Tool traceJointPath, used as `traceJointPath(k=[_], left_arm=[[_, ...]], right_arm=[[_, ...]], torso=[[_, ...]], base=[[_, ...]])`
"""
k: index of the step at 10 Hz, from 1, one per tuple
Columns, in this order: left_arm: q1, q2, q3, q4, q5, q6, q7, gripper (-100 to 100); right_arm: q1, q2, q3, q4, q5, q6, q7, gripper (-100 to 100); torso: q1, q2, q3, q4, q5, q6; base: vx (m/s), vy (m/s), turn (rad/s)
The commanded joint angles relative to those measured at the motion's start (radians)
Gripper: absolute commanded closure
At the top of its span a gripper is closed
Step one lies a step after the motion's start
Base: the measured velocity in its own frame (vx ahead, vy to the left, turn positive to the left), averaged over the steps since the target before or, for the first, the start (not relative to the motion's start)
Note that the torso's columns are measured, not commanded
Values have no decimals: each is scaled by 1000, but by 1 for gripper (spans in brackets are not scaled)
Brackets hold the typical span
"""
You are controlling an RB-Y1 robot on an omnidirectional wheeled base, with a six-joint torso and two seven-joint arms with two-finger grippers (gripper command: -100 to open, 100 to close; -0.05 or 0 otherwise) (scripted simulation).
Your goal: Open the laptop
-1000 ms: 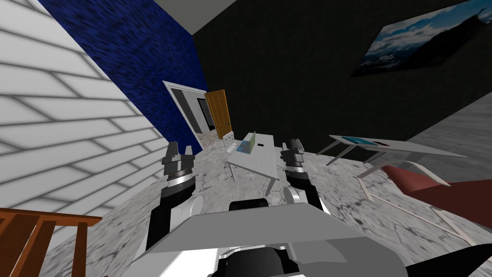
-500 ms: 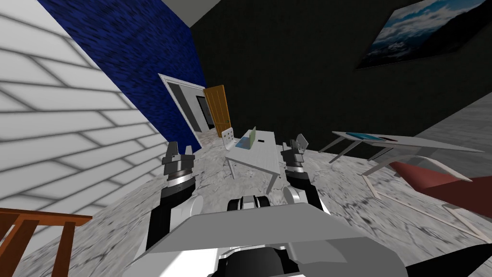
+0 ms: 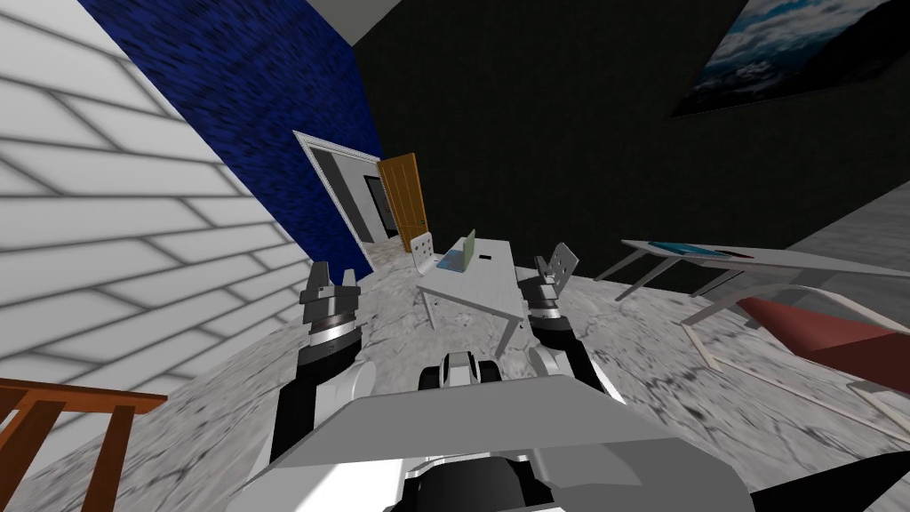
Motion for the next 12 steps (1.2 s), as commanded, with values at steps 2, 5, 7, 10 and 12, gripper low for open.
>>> traceJointPath(k=[2,5,7,10,12], left_arm=[[0,0,0,0,0,0,0,0],[0,0,0,0,0,0,0,0],[0,0,0,0,0,0,0,0],[0,0,0,0,0,0,0,0],[0,0,0,0,0,0,0,0]], right_arm=[[-25,-98,-8,41,62,10,43,-100],[-49,-170,-17,80,128,20,87,-100],[-67,-218,-23,108,176,28,119,-100],[-95,-289,-33,152,255,40,172,-100],[-115,-340,-41,183,310,48,209,-100]], torso=[[0,1,0,0,0,0],[0,1,0,0,0,0],[0,1,0,1,0,0],[-1,0,0,0,0,0],[0,1,0,1,0,0]], base=[[36,47,40],[43,53,48],[49,69,52],[62,66,58],[53,72,55]])
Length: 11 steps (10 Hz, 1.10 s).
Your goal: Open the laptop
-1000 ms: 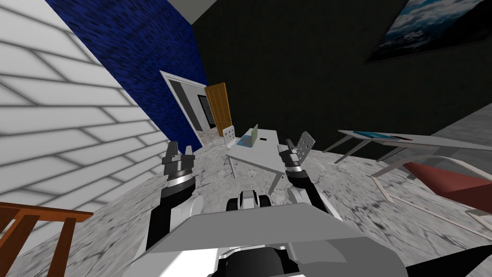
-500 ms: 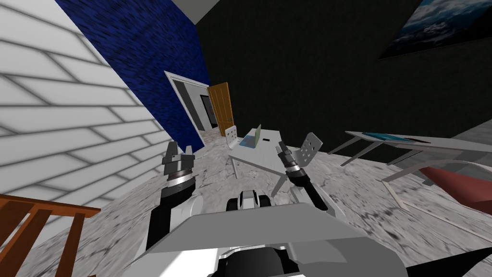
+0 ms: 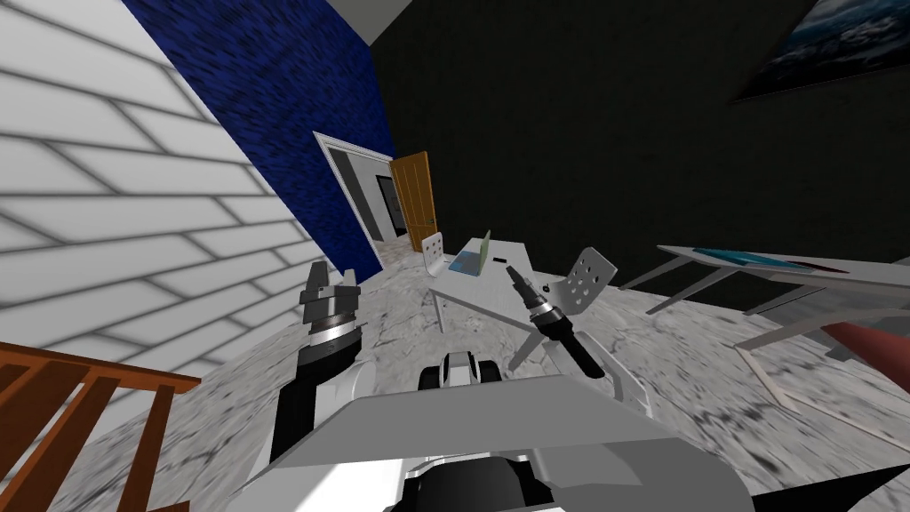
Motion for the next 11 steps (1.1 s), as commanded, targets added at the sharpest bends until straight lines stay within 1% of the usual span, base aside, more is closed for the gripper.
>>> traceJointPath(k=[1,7,8,10,11], left_arm=[[0,0,0,0,0,0,0,0],[0,0,0,0,0,0,0,0],[0,0,0,0,0,0,0,0],[0,0,0,0,0,0,0,0],[0,0,0,0,0,0,0,0]], right_arm=[[-28,-68,-9,45,75,11,52,-100],[-97,-255,-32,166,250,43,172,-100],[-97,-263,-32,166,252,43,172,-100],[-122,-333,-40,212,312,54,212,-100],[-134,-358,-44,235,341,60,232,-100]], torso=[[0,1,1,0,0,0],[0,0,0,0,0,0],[0,-1,0,0,0,0],[-3,1,1,0,-1,0],[-1,0,0,0,0,0]], base=[[67,72,63],[68,76,63],[49,47,18],[52,33,58],[66,59,62]])
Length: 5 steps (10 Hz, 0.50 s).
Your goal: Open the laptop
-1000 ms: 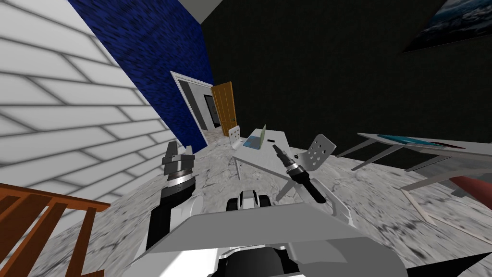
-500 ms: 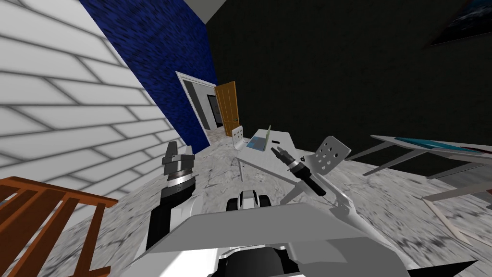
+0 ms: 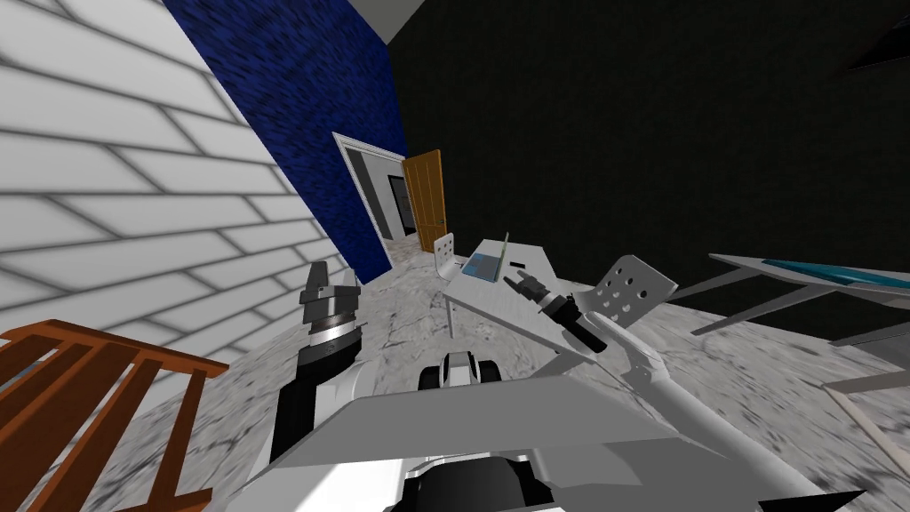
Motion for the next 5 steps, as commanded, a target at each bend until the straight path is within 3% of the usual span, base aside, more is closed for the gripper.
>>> traceJointPath(k=[1,4,5], left_arm=[[0,0,0,0,0,0,0,0],[0,0,0,0,0,0,0,0],[0,0,0,0,0,0,0,0]], right_arm=[[-23,-61,-4,35,48,15,32,-100],[-58,-155,-16,103,132,32,89,-100],[-58,-166,-16,103,132,32,89,-100]], torso=[[2,-1,-1,0,1,0],[1,0,0,0,0,0],[1,-1,-1,0,1,0]], base=[[45,48,17],[55,57,48],[41,50,30]])
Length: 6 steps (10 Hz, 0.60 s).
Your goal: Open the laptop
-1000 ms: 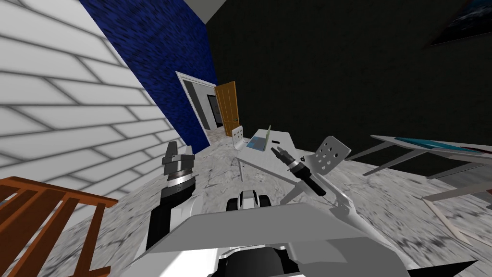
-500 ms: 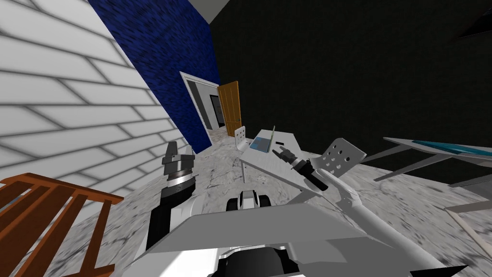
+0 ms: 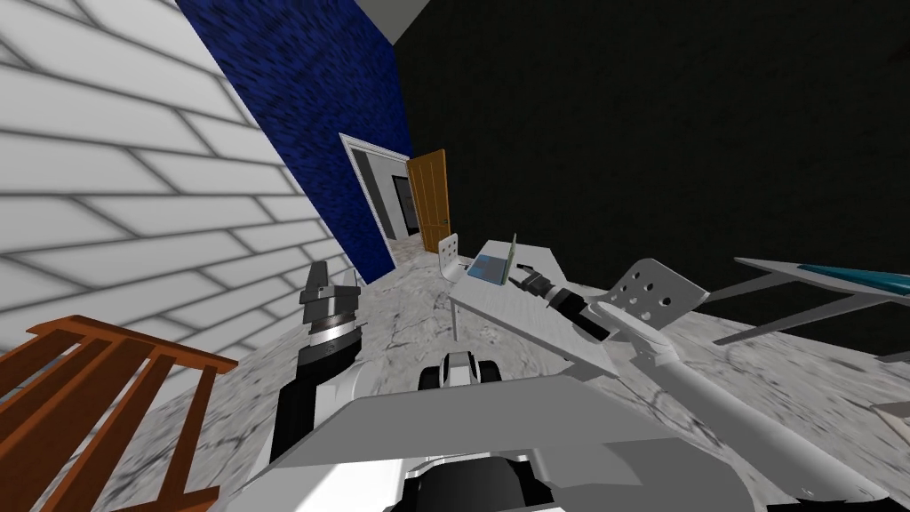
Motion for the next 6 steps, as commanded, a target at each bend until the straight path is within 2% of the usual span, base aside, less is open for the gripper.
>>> traceJointPath(k=[1,6], left_arm=[[0,0,0,0,0,0,0,0],[0,0,0,0,0,0,0,0]], right_arm=[[-14,-67,-10,32,42,9,30,-100],[-60,-215,-26,118,157,31,107,-100]], torso=[[-1,2,1,0,0,0],[-1,1,0,0,0,0]], base=[[27,37,44],[55,54,51]])
